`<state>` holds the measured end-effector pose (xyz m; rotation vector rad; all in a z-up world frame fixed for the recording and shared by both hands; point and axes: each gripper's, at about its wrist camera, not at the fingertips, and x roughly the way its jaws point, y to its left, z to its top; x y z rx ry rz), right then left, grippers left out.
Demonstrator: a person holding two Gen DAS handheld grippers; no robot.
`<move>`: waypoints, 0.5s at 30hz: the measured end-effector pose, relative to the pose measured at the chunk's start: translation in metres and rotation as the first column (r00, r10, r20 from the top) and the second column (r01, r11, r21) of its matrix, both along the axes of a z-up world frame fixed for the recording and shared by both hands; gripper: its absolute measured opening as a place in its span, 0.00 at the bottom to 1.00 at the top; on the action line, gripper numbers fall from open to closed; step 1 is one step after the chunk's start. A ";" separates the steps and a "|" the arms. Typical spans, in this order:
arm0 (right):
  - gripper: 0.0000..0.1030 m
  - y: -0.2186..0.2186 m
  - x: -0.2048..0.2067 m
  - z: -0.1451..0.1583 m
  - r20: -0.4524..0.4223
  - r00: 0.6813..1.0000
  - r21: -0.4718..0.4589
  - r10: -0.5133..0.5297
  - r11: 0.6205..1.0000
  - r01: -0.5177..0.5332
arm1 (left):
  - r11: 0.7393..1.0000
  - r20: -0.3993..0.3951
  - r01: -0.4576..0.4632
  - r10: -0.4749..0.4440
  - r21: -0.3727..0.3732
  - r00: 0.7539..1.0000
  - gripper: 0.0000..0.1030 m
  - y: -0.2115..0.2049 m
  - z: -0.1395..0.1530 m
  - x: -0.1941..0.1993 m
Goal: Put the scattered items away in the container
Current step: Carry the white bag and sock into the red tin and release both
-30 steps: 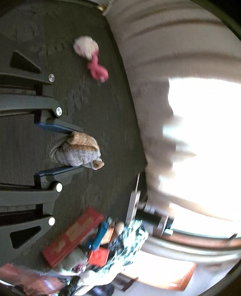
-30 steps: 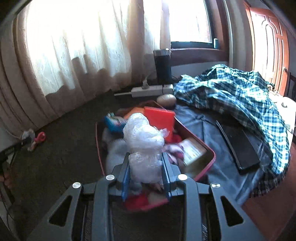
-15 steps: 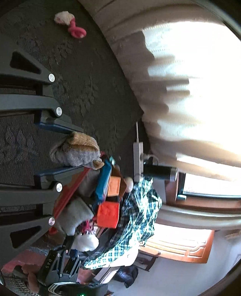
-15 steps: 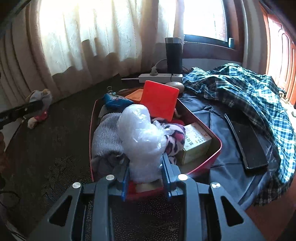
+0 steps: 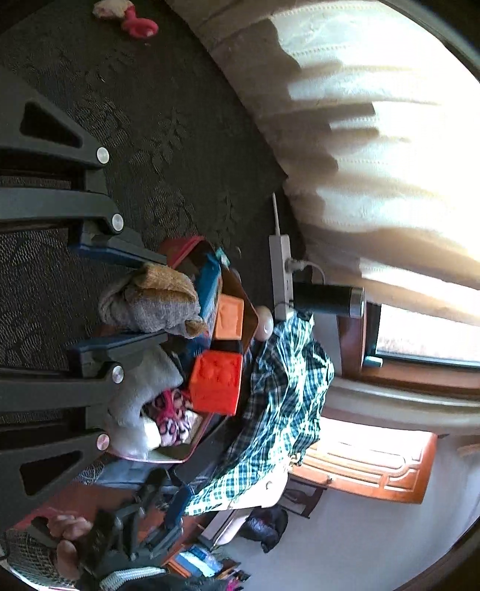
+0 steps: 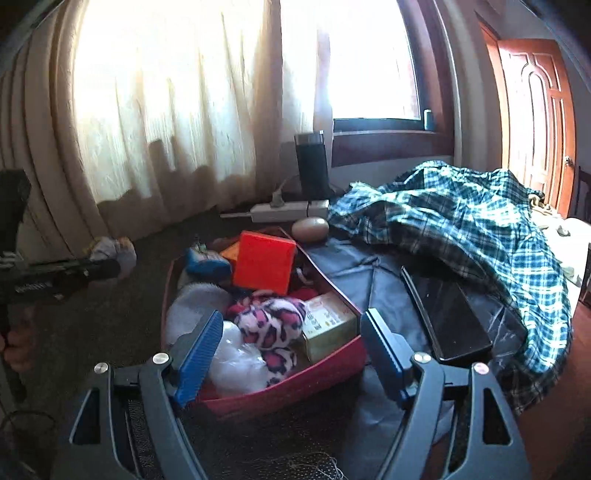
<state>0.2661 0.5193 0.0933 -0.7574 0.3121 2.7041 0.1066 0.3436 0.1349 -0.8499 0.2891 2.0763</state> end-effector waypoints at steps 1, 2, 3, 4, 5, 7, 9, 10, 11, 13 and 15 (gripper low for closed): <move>0.78 -0.001 -0.004 -0.003 0.014 1.000 0.001 0.007 1.000 -0.007 | 1.000 -0.001 0.008 -0.008 0.000 1.000 0.33 0.003 0.000 0.002; 0.78 -0.002 -0.008 -0.007 0.030 0.999 0.004 0.015 1.000 -0.015 | 1.000 -0.001 0.014 -0.014 0.000 1.000 0.33 0.005 0.001 0.003; 0.78 -0.003 -0.012 -0.011 0.050 0.999 0.014 0.013 1.000 -0.014 | 1.000 0.000 0.022 -0.022 0.000 1.000 0.33 0.009 0.001 0.004; 0.78 -0.004 -0.017 -0.015 0.072 0.997 0.028 0.004 1.000 -0.006 | 1.000 0.001 0.031 -0.031 -0.001 1.000 0.33 0.013 0.001 0.005; 0.78 -0.005 -0.020 -0.019 0.090 0.996 0.038 -0.003 0.999 -0.001 | 0.999 0.004 0.041 -0.041 -0.002 0.999 0.33 0.017 0.000 0.005; 0.78 -0.003 -0.024 -0.025 0.112 0.994 0.035 -0.011 0.999 0.007 | 0.998 0.009 0.059 -0.059 -0.002 0.998 0.33 0.023 0.000 0.006; 0.78 -0.001 -0.026 -0.029 0.128 0.992 0.035 -0.019 0.999 0.015 | 0.997 0.025 0.082 -0.082 0.001 0.996 0.33 0.032 -0.003 0.006; 0.78 0.000 -0.026 -0.030 0.131 0.991 0.035 -0.021 0.999 0.017 | 0.996 0.035 0.092 -0.092 0.001 0.995 0.33 0.036 -0.004 0.006; 0.78 0.001 -0.025 -0.031 0.129 0.991 0.034 -0.021 0.999 0.017 | 0.995 0.045 0.102 -0.102 0.001 0.994 0.33 0.041 -0.005 0.006; 0.78 0.003 -0.023 -0.030 0.122 0.992 0.030 -0.017 0.999 0.014 | 0.991 0.058 0.131 -0.131 0.002 0.990 0.33 0.052 -0.007 0.008; 0.78 0.005 -0.018 -0.028 0.105 0.994 0.023 -0.014 1.000 0.012 | 0.987 0.064 0.160 -0.160 0.001 0.985 0.33 0.063 -0.008 0.012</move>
